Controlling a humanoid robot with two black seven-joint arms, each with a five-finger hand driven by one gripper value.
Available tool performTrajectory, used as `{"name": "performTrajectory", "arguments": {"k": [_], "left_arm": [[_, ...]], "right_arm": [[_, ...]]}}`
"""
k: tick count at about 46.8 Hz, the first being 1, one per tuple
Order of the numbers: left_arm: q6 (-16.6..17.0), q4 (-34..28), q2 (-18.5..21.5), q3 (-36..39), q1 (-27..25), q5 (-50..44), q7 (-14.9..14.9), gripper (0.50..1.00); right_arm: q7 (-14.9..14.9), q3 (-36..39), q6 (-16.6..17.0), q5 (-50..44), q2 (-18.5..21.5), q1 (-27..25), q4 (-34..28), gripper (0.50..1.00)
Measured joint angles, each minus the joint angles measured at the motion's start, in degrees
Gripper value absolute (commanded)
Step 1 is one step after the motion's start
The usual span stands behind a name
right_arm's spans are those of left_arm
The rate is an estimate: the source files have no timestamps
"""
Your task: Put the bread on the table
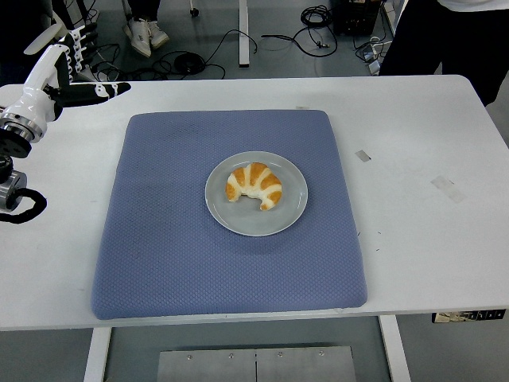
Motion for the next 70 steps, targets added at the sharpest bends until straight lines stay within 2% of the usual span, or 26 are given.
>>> {"name": "performTrajectory", "arguments": {"k": [30, 70], "left_arm": [[0.3, -0.6, -0.2, 1.3, -1.9, -0.6, -0.2, 0.974], [0.5, -0.6, 0.0, 1.7, -1.9, -1.8, -0.1, 0.974]], "right_arm": [[0.0, 0.0, 0.0, 0.0, 0.0, 0.0, 0.0, 1.000], [0.0, 0.0, 0.0, 0.0, 0.0, 0.0, 0.0, 1.000]]}}
